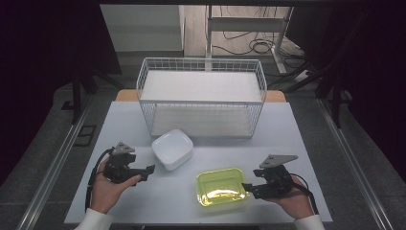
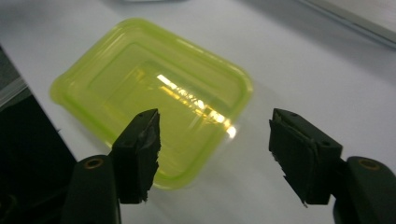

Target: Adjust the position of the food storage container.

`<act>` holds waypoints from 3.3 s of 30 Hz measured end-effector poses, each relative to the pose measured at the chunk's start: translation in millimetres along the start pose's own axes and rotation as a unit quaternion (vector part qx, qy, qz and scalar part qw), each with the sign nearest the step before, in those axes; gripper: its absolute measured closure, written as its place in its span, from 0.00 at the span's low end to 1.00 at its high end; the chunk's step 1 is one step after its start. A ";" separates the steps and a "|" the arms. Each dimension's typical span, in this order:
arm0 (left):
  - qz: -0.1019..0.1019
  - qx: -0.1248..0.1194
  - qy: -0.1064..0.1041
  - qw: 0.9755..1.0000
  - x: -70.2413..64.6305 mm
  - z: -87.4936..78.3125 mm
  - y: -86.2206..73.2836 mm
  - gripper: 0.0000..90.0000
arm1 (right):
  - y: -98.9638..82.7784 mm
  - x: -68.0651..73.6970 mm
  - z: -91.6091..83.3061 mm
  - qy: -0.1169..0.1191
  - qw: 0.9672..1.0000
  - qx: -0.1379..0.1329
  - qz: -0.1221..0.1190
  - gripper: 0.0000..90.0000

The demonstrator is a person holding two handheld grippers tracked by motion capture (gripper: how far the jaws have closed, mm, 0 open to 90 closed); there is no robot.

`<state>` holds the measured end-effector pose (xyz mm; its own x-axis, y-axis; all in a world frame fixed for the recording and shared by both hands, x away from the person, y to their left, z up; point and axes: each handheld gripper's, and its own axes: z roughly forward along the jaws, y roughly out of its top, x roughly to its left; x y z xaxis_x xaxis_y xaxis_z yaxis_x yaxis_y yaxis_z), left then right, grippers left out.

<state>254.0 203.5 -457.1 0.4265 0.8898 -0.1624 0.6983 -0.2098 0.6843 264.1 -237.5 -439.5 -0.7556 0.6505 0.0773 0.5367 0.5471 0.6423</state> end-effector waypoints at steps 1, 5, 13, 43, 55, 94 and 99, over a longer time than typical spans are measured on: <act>-0.001 0.000 0.001 1.000 0.3 -0.4 -0.5 0.19 | 2.1 6.0 2.9 0.013 1.000 0.007 -0.012 0.42; -0.001 0.000 0.002 1.000 -0.2 -0.6 -1.3 0.19 | 6.5 18.5 7.9 0.036 0.999 0.017 -0.033 0.48; 0.004 0.004 0.002 1.000 -2.4 1.3 -1.6 0.19 | 12.5 45.1 15.9 0.083 0.993 0.031 -0.078 0.65; 0.011 0.010 0.004 1.000 -3.4 4.5 -2.9 0.19 | 4.4 78.4 68.9 0.086 0.976 0.127 -0.153 0.99; 0.015 0.014 0.004 1.000 -3.4 5.3 -3.2 0.19 | 10.9 66.1 79.3 0.051 0.983 0.113 -0.134 0.99; -0.013 -0.018 -0.041 0.999 -15.9 2.4 6.6 0.18 | 18.4 6.8 21.0 0.023 0.999 -0.028 0.029 0.63; -0.023 -0.025 -0.043 0.999 -19.9 -2.6 5.3 0.21 | 19.9 -6.7 11.0 0.012 0.996 -0.053 0.071 0.39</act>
<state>247.7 185.7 -448.4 0.4439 0.8596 -0.2531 0.6899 -0.1476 0.7087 283.9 -225.1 -435.6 -0.6846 0.7037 0.1902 0.5971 0.3917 0.7000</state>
